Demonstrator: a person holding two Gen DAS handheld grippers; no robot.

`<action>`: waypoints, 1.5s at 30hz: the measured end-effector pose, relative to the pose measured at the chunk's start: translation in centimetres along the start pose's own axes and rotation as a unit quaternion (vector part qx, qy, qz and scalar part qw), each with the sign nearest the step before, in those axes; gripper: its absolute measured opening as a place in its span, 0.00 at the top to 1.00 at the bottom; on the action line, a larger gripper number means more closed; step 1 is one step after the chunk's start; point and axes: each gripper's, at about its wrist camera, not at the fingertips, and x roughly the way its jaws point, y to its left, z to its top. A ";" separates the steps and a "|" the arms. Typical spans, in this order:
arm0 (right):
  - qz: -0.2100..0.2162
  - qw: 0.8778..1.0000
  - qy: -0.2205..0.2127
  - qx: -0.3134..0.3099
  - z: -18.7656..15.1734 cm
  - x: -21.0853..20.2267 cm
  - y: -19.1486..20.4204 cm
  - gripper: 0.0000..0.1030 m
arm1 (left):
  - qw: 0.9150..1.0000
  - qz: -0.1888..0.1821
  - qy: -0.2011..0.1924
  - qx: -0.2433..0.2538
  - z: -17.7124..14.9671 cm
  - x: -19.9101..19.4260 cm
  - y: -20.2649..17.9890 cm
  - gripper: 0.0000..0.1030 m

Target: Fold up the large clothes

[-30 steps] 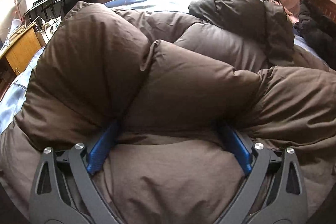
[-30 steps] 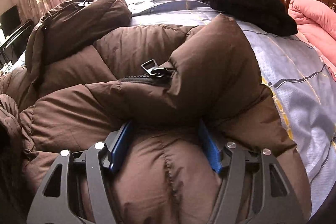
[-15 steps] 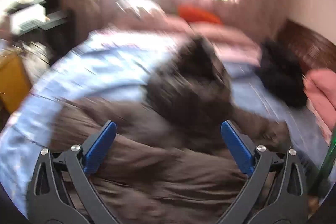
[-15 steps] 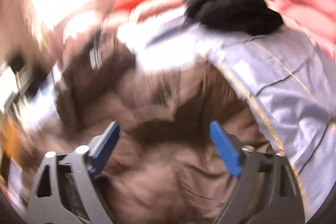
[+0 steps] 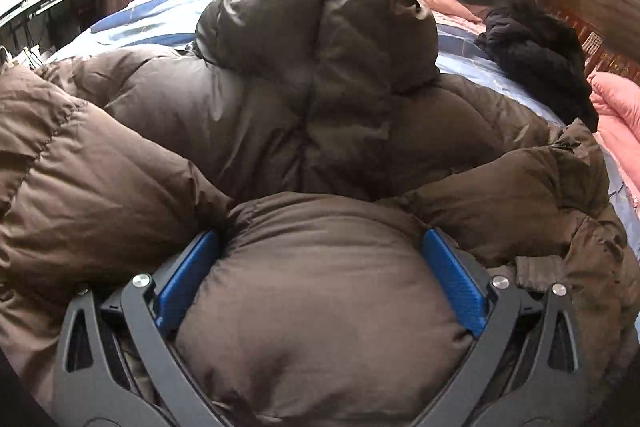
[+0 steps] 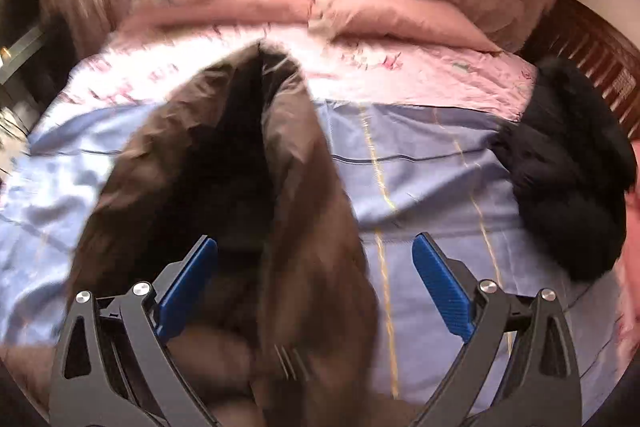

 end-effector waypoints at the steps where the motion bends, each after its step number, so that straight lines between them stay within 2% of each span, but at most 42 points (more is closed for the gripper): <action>1: -0.039 0.999 0.002 -0.008 0.9 1.5 0.9 0.11 | 1.000 -0.004 0.000 -0.003 0.3 0.4 0.0 0.02; 2: -0.062 0.998 0.003 -0.009 1.4 2.3 1.1 0.57 | 1.000 -0.004 -0.002 -0.005 0.3 0.5 0.1 0.02; 3: -0.077 0.997 0.016 -0.003 1.4 3.3 1.0 0.93 | 1.000 -0.002 -0.002 -0.004 0.2 0.6 0.0 0.02; 4: -0.065 0.997 0.029 0.011 1.1 3.7 0.7 0.93 | 1.000 0.000 -0.002 -0.003 0.2 0.6 0.0 0.02; 5: -0.034 0.998 0.024 0.039 0.8 3.4 -0.2 0.94 | 1.000 0.001 -0.002 -0.003 0.2 0.7 0.0 0.02; 7: 0.006 0.998 -0.012 0.064 0.1 1.0 -1.5 0.95 | 1.000 0.005 -0.001 -0.003 0.2 0.7 0.0 0.02; 8: 0.039 0.996 -0.040 0.076 -0.1 -1.3 -2.5 0.95 | 1.000 0.006 0.000 -0.003 0.2 0.8 0.0 0.02; 10: 0.137 0.979 -0.101 0.112 -1.6 -7.2 -5.5 0.95 | 1.000 0.006 0.001 -0.004 0.3 0.7 0.1 0.02; 12: 0.210 0.963 -0.124 0.113 -3.2 -12.1 -7.5 0.95 | 1.000 0.006 0.003 -0.006 0.4 0.7 0.1 0.02; 13: 0.232 0.959 -0.128 0.099 -4.8 -14.9 -8.5 0.95 | 1.000 0.007 0.004 -0.006 0.6 0.6 0.0 0.02; 16: 0.250 0.960 -0.110 0.064 -9.9 -20.5 -11.1 0.95 | 1.000 0.001 0.007 -0.014 1.0 -0.3 0.4 0.02; 18: 0.254 0.962 -0.083 0.061 -12.7 -21.9 -12.3 0.95 | 1.000 -0.010 0.007 -0.026 1.2 -3.0 1.5 0.07; 20: 0.256 0.963 -0.060 0.049 -16.3 -22.7 -13.5 0.95 | 0.999 -0.016 -0.018 -0.022 1.4 -7.0 2.5 0.07; 22: 0.258 0.964 -0.047 0.037 -20.0 -23.2 -14.1 0.94 | 0.998 0.015 -0.055 0.001 2.0 -12.1 3.8 0.04; 23: 0.260 0.964 -0.031 0.039 -21.3 -23.1 -14.0 0.94 | 0.996 0.048 -0.068 0.004 2.4 -14.3 4.7 0.04; 24: 0.262 0.964 -0.004 0.034 -22.5 -22.7 -13.7 0.94 | 0.991 0.099 -0.084 -0.011 3.1 -17.4 6.4 0.04; 26: 0.259 0.965 0.011 0.023 -24.9 -23.3 -13.2 0.94 | 0.985 0.119 -0.111 -0.058 4.1 -21.8 9.2 0.04; 29: 0.233 0.971 0.059 -0.014 -29.0 -23.5 -12.0 0.94 | 0.968 0.091 -0.146 -0.184 5.9 -29.1 14.1 0.02; 30: 0.218 0.972 0.086 -0.030 -30.4 -23.1 -11.3 0.94 | 0.963 0.073 -0.140 -0.217 7.1 -31.1 15.1 0.02; 31: 0.208 0.971 0.113 -0.041 -31.8 -22.4 -10.8 0.94 | 0.963 0.059 -0.133 -0.226 8.0 -32.1 15.4 0.02; 32: 0.204 0.969 0.128 -0.046 -32.7 -21.9 -10.4 0.93 | 0.968 0.043 -0.115 -0.220 9.6 -32.8 15.0 0.02; 34: 0.198 0.968 0.144 -0.048 -33.8 -20.9 -10.0 0.93 | 0.980 0.023 -0.087 -0.178 11.6 -32.5 13.4 0.02; 35: 0.190 0.970 0.144 -0.049 -34.1 -20.7 -9.9 0.93 | 0.987 0.016 -0.065 -0.144 12.5 -31.8 12.0 0.02; 36: 0.188 0.970 0.144 -0.050 -34.3 -20.7 -9.7 0.93 | 0.996 0.017 -0.036 -0.084 13.1 -30.4 9.4 0.02; 37: 0.188 0.970 0.144 -0.051 -34.3 -20.7 -9.6 0.93 | 0.999 0.022 -0.022 -0.037 12.9 -29.3 7.4 0.02; 39: 0.184 0.972 0.139 -0.053 -34.0 -20.9 -9.6 0.92 | 0.998 0.040 -0.006 0.042 11.6 -26.0 3.6 0.02; 41: 0.183 0.972 0.135 -0.055 -34.0 -21.6 -9.6 0.91 | 0.997 0.040 0.016 0.070 9.3 -23.3 2.0 0.02; 43: 0.179 0.973 0.128 -0.075 -34.1 -22.3 -9.6 0.87 | 0.993 0.034 0.076 0.087 7.0 -19.7 1.4 0.02; 44: 0.168 0.973 0.121 -0.105 -34.0 -23.1 -9.4 0.86 | 0.988 0.055 0.094 0.109 5.9 -18.2 1.2 0.02; 45: 0.157 0.971 0.105 -0.145 -34.0 -24.2 -9.1 0.81 | 0.984 0.073 0.096 0.129 5.4 -17.7 1.1 0.02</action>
